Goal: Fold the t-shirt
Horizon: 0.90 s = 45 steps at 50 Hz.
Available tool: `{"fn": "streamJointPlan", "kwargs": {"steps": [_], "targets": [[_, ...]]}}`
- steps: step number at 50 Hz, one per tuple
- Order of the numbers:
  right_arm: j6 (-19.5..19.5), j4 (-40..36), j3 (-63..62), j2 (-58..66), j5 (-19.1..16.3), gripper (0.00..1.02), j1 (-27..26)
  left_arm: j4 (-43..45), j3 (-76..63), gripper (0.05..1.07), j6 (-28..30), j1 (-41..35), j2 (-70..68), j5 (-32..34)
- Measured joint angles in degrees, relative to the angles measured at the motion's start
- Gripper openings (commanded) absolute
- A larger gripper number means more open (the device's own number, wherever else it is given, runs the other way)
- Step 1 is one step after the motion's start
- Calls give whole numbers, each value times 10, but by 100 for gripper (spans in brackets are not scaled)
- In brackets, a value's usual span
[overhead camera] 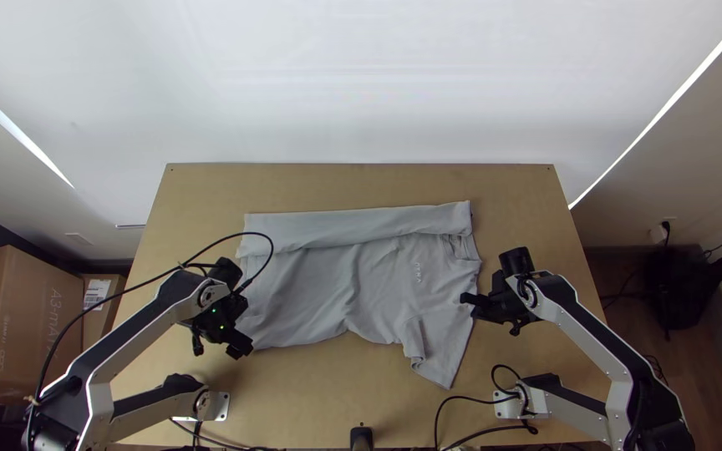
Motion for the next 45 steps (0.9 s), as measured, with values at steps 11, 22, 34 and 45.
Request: {"fn": "streamJointPlan", "kwargs": {"steps": [11, 22, 34, 45], "targets": [[-2, 0, 0, -18, 0, 2, -3, 14, 0, 52, 2, -16, 37, -40], [-7, 0, 1, -27, 0, 2, -13, 55, -1, 8, 11, -19, 37, -33], [-26, -1, 3, -27, -2, 2, -33, 72, -8, 8, 41, -3, 14, -16], [-58, -6, 25, -26, -2, 2, -77, 72, -7, 8, 91, 81, 8, -14]]}}
